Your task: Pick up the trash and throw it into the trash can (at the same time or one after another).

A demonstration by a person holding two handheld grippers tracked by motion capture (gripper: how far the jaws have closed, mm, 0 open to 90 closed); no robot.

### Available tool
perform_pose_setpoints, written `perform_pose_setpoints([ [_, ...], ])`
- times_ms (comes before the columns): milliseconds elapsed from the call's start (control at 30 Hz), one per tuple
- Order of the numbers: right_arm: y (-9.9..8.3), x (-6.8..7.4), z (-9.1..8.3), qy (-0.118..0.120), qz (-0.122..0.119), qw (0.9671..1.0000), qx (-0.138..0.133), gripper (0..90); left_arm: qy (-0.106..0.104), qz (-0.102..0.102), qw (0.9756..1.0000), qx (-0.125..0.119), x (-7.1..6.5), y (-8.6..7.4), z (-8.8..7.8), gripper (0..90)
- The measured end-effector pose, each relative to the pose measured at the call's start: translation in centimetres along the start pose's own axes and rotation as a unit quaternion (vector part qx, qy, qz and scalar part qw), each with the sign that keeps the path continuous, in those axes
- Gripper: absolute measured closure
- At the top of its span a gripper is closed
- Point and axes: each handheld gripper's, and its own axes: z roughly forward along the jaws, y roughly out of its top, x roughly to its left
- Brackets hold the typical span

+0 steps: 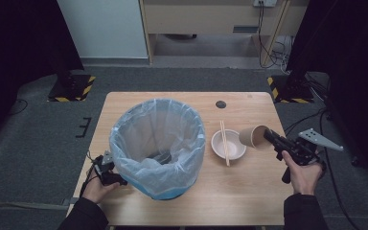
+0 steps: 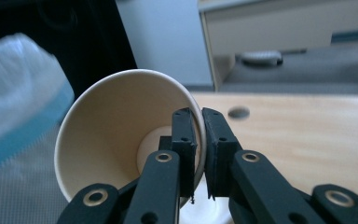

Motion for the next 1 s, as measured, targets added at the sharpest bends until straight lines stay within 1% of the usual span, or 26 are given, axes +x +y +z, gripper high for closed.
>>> perform_pose_setpoints([
  [33,0.5,0.2,-0.2,-0.001,0.001,0.9999,-0.014,84.6,0.0,0.0,1.0,0.0,0.0,0.0,0.0,0.0],
  [67,0.8,0.3,-0.3,0.0,0.001,0.9997,-0.023,84.7,0.0,0.0,1.0,0.0,0.0,0.0,0.0,0.0],
  [133,1.7,0.7,-0.6,0.004,0.009,0.9986,-0.051,84.7,0.0,0.0,1.0,0.0,0.0,0.0,0.0,0.0],
  [200,2.4,1.1,-0.8,0.01,0.012,0.997,-0.075,84.7,0.0,0.0,1.0,0.0,0.0,0.0,0.0,0.0],
  [267,3.0,1.4,-1.0,0.013,0.012,0.9955,-0.093,84.7,0.0,0.0,1.0,0.0,0.0,0.0,0.0,0.0],
  [300,3.4,1.7,-1.1,0.015,0.013,0.9943,-0.105,84.7,0.0,0.0,1.0,0.0,0.0,0.0,0.0,0.0],
  [400,4.3,2.3,-1.3,0.022,0.013,0.9915,-0.127,84.7,0.0,0.0,1.0,0.0,0.0,0.0,0.0,0.0],
  [500,5.2,2.8,-1.3,0.028,0.012,0.9891,-0.144,84.7,0.0,0.0,1.0,0.0,0.0,0.0,0.0,0.0],
  [567,5.5,3.0,-1.3,0.029,0.011,0.9885,-0.148,84.7,0.0,0.0,1.0,0.0,0.0,0.0,0.0,0.0],
  [600,6.2,3.4,-1.4,0.033,0.009,0.9866,-0.159,84.7,0.0,0.0,1.0,0.0,0.0,0.0,0.0,0.0],
  [633,6.2,3.4,-1.4,0.033,0.009,0.9866,-0.159,84.7,0.0,0.0,1.0,0.0,0.0,0.0,0.0,0.0],
  [700,6.8,3.8,-1.3,0.038,0.008,0.9851,-0.167,84.7,0.0,0.0,1.0,0.0,0.0,0.0,0.0,0.0],
  [733,7.3,4.3,-1.3,0.043,0.006,0.984,-0.173,84.7,0.0,0.0,1.0,0.0,0.0,0.0,0.0,0.0],
  [800,7.6,4.7,-1.2,0.047,0.003,0.9828,-0.179,84.7,0.0,0.0,1.0,0.0,0.0,0.0,0.0,0.0],
  [1000,8.8,6.4,-0.3,0.066,-0.007,0.9805,-0.185,84.7,0.0,0.0,1.0,0.0,0.0,0.0,0.0,0.0],
])
